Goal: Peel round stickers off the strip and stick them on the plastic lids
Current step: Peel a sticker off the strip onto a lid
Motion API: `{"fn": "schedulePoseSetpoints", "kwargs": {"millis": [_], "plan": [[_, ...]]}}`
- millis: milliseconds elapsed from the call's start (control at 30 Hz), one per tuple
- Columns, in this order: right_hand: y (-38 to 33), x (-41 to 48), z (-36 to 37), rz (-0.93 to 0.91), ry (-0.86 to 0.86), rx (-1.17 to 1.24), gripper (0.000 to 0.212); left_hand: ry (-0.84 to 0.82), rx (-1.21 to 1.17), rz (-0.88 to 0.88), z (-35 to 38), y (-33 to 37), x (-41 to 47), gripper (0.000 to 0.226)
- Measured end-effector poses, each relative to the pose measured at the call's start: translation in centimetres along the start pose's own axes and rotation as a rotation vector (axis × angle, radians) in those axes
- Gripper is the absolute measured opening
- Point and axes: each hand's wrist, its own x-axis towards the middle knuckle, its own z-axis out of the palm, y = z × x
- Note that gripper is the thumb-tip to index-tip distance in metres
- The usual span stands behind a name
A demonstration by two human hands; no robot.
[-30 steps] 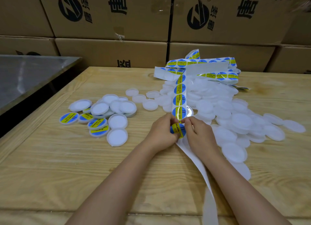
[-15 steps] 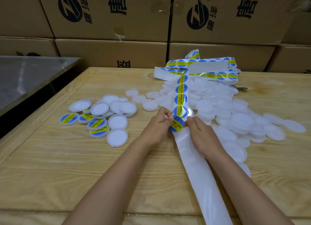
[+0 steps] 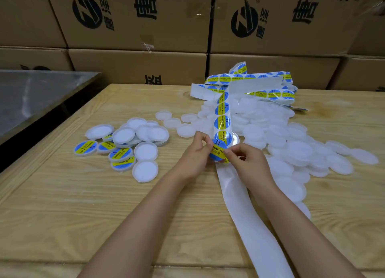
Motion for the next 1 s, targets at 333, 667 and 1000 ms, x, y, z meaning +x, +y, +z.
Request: {"fn": "schedulePoseSetpoints", "kwargs": {"millis": [333, 667, 1000], "plan": [[0.2, 0.1, 0.5, 0.107, 0.133, 0.18, 0.014, -0.134, 0.185, 0.182, 0.9, -0.3, -0.8, 0.039], [0.5, -0.3, 1.4, 0.199, 0.075, 0.199, 0.017, 0.201, 0.356, 0.188, -0.9, -1.8, 0.8, 0.044], [0.5, -0.3, 1.4, 0.198, 0.067, 0.181, 0.017, 0.207, 1.033, 0.082, -2.6, -3.1, 1.5, 0.043]]}}
